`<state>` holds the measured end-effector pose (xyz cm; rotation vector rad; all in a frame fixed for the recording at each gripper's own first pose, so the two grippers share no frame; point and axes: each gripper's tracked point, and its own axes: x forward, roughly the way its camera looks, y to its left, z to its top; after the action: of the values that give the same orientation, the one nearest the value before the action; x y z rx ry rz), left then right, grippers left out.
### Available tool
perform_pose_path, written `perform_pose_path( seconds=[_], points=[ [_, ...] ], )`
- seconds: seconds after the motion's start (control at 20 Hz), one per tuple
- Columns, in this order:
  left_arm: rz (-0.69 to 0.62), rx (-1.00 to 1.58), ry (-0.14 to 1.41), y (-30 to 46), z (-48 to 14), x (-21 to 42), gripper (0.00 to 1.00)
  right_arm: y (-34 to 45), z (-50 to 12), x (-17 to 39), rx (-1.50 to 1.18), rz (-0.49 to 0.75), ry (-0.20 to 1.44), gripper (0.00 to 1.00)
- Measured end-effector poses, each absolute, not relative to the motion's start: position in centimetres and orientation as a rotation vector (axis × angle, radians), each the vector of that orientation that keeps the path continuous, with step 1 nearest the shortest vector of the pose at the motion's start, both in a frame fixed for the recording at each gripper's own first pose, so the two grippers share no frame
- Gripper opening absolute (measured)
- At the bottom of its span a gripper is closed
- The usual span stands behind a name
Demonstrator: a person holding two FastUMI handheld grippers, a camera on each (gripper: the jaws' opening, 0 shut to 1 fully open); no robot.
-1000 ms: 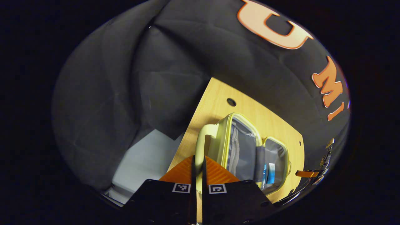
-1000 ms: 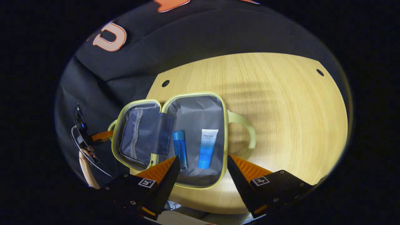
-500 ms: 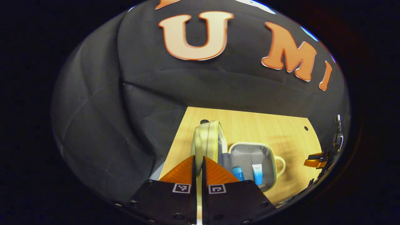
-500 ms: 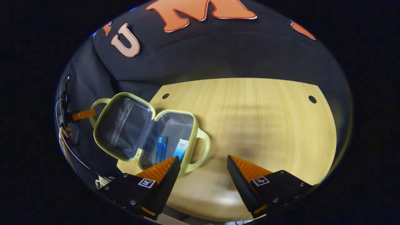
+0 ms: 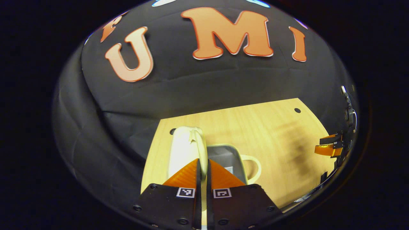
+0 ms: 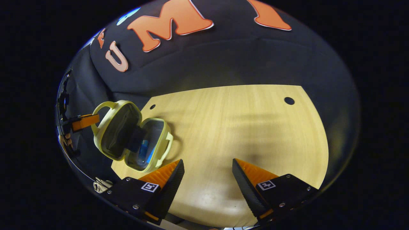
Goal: First open the suitcase, pack the skin care products into it, and then close the suitcase.
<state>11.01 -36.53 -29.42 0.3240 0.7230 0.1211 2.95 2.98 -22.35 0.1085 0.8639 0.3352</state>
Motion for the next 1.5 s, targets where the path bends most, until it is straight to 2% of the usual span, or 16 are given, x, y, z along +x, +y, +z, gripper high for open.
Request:
perform_pose_path(
  seconds=[0.3, 0.45, 0.65, 0.85, 0.9, 1.0, 1.05, 1.1, 1.2, 1.25, 1.5],
  points=[
    [0.014, 0.230, 0.835, -45.0, -39.3, 13.5, 0.07, -3.7, -16.8, 5.3, -0.014, 0.206, 0.585, 0.96],
    [-0.012, 0.201, 0.871, -46.5, -43.6, 14.3, 0.07, -5.0, -14.1, 5.8, -0.054, 0.164, 0.457, 0.96],
    [-0.033, 0.197, 0.911, -47.8, -48.5, 14.2, 0.07, -5.5, -14.5, 4.9, -0.068, 0.158, 0.452, 0.96],
    [-0.033, 0.196, 0.918, -48.5, -49.1, 14.2, 0.11, -5.5, -14.1, 4.5, -0.078, 0.137, 0.424, 0.96],
    [-0.027, 0.160, 0.910, -48.5, -48.9, 14.2, 0.19, -5.1, -14.1, 4.3, -0.078, 0.137, 0.426, 0.96],
    [-0.023, 0.097, 0.862, -48.9, -47.5, 14.2, 0.21, -4.3, -14.0, 4.0, -0.075, 0.142, 0.426, 0.96],
    [-0.022, 0.059, 0.830, -49.0, -46.3, 14.2, 0.30, -3.8, -13.9, 4.0, -0.073, 0.141, 0.424, 0.96],
    [-0.028, 0.015, 0.778, -49.4, -44.0, 14.5, 0.34, -3.4, -13.8, 3.9, -0.072, 0.143, 0.422, 0.96],
    [-0.017, 0.014, 0.642, -49.8, -38.9, 14.7, 1.00, -2.1, -12.6, 3.8, -0.065, 0.152, 0.388, 0.96],
    [-0.004, 0.051, 0.528, -49.8, -34.6, 14.8, 0.96, -1.5, -11.5, 3.4, -0.066, 0.151, 0.356, 0.96],
    [0.053, 0.108, 0.233, -50.1, -29.0, 13.8, 0.98, -0.1, -8.7, 2.8, -0.057, 0.159, 0.256, 0.96]
  ],
)
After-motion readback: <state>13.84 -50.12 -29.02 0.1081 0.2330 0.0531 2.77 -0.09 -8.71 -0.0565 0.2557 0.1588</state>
